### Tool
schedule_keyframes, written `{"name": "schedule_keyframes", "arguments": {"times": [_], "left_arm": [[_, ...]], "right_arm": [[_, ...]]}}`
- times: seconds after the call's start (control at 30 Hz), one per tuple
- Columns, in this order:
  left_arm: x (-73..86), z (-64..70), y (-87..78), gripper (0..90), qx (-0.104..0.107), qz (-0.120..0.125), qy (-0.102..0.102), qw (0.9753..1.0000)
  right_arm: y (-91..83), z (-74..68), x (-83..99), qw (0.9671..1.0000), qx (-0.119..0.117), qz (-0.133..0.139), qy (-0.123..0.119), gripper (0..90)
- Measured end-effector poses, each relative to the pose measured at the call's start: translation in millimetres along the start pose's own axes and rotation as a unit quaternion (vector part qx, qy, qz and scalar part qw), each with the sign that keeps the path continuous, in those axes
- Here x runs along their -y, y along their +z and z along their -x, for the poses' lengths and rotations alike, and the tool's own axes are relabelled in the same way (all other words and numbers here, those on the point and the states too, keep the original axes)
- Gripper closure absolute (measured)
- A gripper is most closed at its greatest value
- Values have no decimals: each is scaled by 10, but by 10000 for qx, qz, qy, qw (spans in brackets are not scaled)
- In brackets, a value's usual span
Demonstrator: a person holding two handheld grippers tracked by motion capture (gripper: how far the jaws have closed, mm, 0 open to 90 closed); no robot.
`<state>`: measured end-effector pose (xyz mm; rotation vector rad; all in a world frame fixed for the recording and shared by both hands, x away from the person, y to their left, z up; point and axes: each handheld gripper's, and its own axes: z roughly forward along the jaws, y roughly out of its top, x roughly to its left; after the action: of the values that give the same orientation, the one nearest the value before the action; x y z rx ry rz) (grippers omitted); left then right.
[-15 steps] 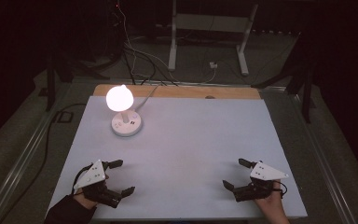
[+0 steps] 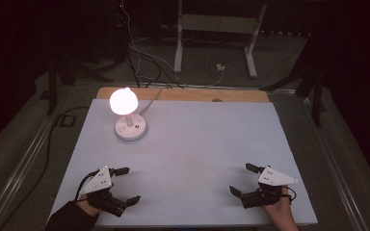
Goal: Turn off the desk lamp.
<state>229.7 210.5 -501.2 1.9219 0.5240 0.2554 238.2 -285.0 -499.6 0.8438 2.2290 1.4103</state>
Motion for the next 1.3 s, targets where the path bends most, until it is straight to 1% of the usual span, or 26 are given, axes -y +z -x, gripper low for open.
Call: {"name": "schedule_keyframes", "arguments": {"times": [0.33, 0.53, 0.6, 0.7, 0.77, 0.87, 0.93, 1.0, 1.07, 1.17, 1.3], "left_arm": [[-17, 12, 7, 3, 70, -81, 32, 9999], [-70, 40, 18, 3, 203, -84, 12, 9998], [-96, 42, 23, 3, 255, -80, -14, 9996], [-154, 57, 28, 3, 289, -74, 50, 9995], [-199, 52, 35, 3, 324, -17, 43, 9995], [-264, 28, 56, 3, 300, 13, 65, 9995], [-306, 6, 67, 3, 304, -4, 38, 9995], [-347, -25, 71, 3, 372, -23, -66, 9993], [-390, -45, 75, 3, 317, -30, -45, 9995], [-441, -90, 79, 3, 199, 35, -86, 9998], [-497, -144, 100, 3, 121, 74, -116, 9998]], "right_arm": [[3, 3, 2, 10000, -8, -1, 22, 0], [-15, -8, -11, 9999, -59, 100, 74, 0], [-22, -10, -15, 9999, -62, 118, 93, 0], [-26, -10, -16, 9998, -61, 131, 97, 0], [-27, -7, -19, 9998, -53, 153, 88, 0], [-29, -6, -18, 9998, -55, 150, 107, 0], [-31, -8, -16, 9998, -46, 149, 98, 0], [-32, -6, -17, 9998, -42, 162, 101, 0], [-33, -5, -16, 9998, -48, 168, 113, 0], [-31, -2, -15, 9998, -45, 162, 116, 0], [-39, -5, -14, 9998, -33, 171, 113, 0]]}}
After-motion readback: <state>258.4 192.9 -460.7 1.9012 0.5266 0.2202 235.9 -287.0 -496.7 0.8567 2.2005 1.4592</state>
